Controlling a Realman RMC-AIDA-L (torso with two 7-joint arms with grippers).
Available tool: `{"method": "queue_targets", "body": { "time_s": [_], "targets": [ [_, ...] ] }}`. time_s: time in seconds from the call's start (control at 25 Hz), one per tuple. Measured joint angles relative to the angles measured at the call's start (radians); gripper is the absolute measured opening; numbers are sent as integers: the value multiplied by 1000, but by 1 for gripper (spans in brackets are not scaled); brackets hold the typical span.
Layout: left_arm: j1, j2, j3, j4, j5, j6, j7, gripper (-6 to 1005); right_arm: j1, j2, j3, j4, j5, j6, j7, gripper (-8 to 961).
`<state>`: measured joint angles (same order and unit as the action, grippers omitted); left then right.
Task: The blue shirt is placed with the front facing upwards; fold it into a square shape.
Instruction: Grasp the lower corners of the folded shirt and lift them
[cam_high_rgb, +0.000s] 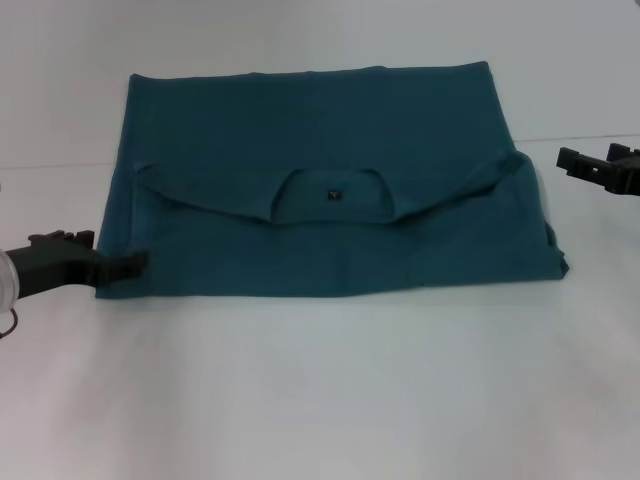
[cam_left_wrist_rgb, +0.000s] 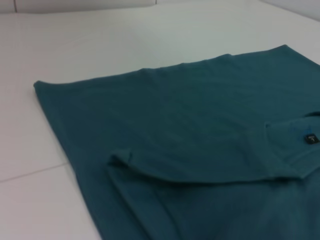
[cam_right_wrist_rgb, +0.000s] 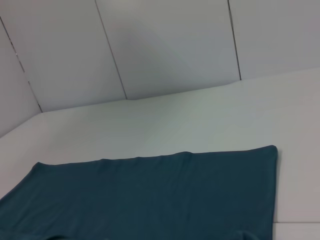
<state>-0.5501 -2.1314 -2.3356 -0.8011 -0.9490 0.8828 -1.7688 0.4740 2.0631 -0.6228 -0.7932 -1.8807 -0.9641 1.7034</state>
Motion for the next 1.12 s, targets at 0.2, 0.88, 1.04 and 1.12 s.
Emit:
{"method": "queue_targets", "body": {
  "time_s": [0.2,0.88,1.04,1.12],
  "targets": [
    [-1,13,-8,17,6,7,-38,885,0,3,0,3,0,2,0,922],
    [10,28,-12,71,3,18,-112,886,-3,14,0,3,0,2,1,921],
    [11,30,-38,72,1,16,-149,886,-3,17,0,3,0,4,1,921],
    [11,32,-49,73,4,12,-176,884,-3,18,0,4,0,6,1,921]
  ]
}}
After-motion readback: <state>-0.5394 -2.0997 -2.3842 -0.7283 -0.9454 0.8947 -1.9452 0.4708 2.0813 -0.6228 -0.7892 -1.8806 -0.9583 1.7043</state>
